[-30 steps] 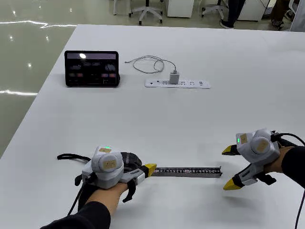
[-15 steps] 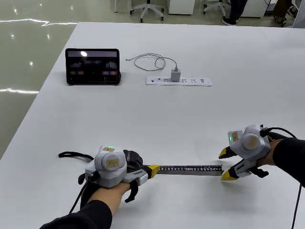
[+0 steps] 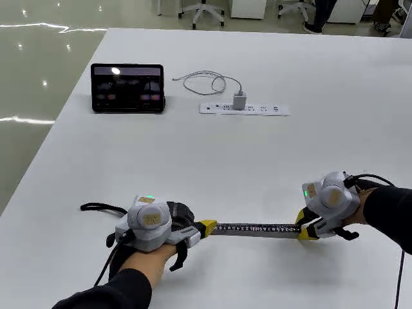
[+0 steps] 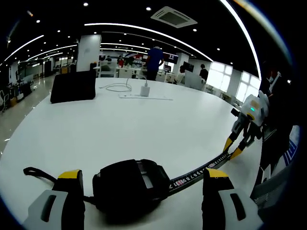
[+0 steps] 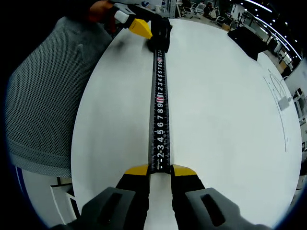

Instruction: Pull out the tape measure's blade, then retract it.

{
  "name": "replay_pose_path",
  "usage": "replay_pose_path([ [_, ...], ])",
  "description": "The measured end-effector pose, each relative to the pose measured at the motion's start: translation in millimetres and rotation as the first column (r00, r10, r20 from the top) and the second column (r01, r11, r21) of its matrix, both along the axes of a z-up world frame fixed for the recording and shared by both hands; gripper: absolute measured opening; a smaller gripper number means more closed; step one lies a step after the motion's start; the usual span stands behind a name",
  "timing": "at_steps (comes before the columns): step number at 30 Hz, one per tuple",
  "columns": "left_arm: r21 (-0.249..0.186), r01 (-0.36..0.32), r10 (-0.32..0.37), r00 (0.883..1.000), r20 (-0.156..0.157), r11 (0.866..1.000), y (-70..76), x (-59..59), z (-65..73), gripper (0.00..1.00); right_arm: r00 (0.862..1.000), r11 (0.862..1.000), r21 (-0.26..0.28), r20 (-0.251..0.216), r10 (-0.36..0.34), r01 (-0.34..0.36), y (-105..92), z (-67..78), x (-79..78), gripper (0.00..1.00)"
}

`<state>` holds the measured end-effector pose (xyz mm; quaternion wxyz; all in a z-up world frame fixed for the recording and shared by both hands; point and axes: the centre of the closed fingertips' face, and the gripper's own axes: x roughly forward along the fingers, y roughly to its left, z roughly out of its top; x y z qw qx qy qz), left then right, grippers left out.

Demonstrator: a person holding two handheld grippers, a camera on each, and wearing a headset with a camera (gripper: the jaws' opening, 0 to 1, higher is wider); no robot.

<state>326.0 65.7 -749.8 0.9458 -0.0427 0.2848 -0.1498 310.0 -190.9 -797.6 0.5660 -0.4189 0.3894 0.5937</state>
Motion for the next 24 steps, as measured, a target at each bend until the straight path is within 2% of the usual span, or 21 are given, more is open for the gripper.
replay_pose_path([
  [3, 0.002, -0.005, 0.005, 1.000, 0.004, 1.000, 1.0, 0.3, 0.8, 0.99, 1.000, 1.000, -0.010, -0.008, -0.010, 0.010, 0.4, -0.4, 0.7, 0.12],
  [4, 0.000, -0.010, 0.010, 1.000, 0.005, 1.000, 2.2, 0.8, 0.7, 0.98, 0.999, 0.999, -0.026, -0.009, -0.040, 0.040, 0.1, -0.7, 0.6, 0.12],
  [6, 0.007, -0.015, 0.014, 1.000, 0.001, 1.000, 4.3, 0.0, -0.5, 0.97, 1.000, 0.999, -0.048, 0.012, 0.008, -0.007, 0.7, -1.1, 0.0, 0.12],
  [7, 0.018, -0.021, 0.021, 1.000, 0.002, 1.000, 6.9, -0.1, -1.2, 0.96, 1.000, 0.998, -0.058, -0.001, -0.022, 0.022, 0.8, -1.9, 0.6, 0.11],
  [12, 0.002, -0.052, 0.052, 0.999, 0.005, 0.999, 7.2, 3.8, -0.7, 0.93, 1.000, 0.996, -0.085, -0.004, -0.019, 0.019, 1.7, -2.0, 1.8, 0.11],
  [14, 0.047, -0.055, 0.055, 0.998, 0.009, 0.997, 9.2, 4.1, -3.9, 0.88, 0.997, 0.991, -0.110, -0.013, -0.076, 0.074, 1.0, -1.9, 2.5, 0.11],
  [17, 0.051, -0.059, 0.060, 0.998, -0.009, 0.997, 9.3, 3.9, -10.2, 0.85, 0.995, 0.988, -0.114, -0.020, -0.103, 0.100, 1.4, -1.4, 4.1, 0.11],
  [20, 0.059, -0.064, 0.065, 0.998, -0.011, 0.996, 11.7, 3.4, -10.0, 0.79, 0.995, 0.988, -0.115, -0.017, -0.102, 0.099, 0.6, -1.1, 3.2, 0.11],
  [21, 0.056, -0.068, 0.068, 0.998, -0.012, 0.996, 12.1, 3.6, -9.5, 0.77, 0.994, 0.988, -0.116, -0.018, -0.105, 0.102, 0.2, -1.3, 3.5, 0.11],
  [22, 0.036, -0.071, 0.072, 0.997, -0.016, 0.997, 11.1, 3.9, -8.8, 0.76, 0.994, 0.988, -0.117, -0.019, -0.106, 0.103, 0.3, -1.3, 3.6, 0.11],
  [23, -0.020, -0.079, 0.078, 0.996, -0.034, 0.997, 6.2, 3.3, -8.1, 0.75, 0.994, 0.987, -0.118, -0.021, -0.108, 0.105, 0.2, -1.2, 3.7, 0.11],
  [24, 0.007, -0.077, 0.077, 0.997, -0.028, 0.997, 9.7, 3.6, -8.3, 0.73, 0.994, 0.988, -0.118, -0.021, -0.108, 0.104, 0.1, -1.1, 3.7, 0.11],
])
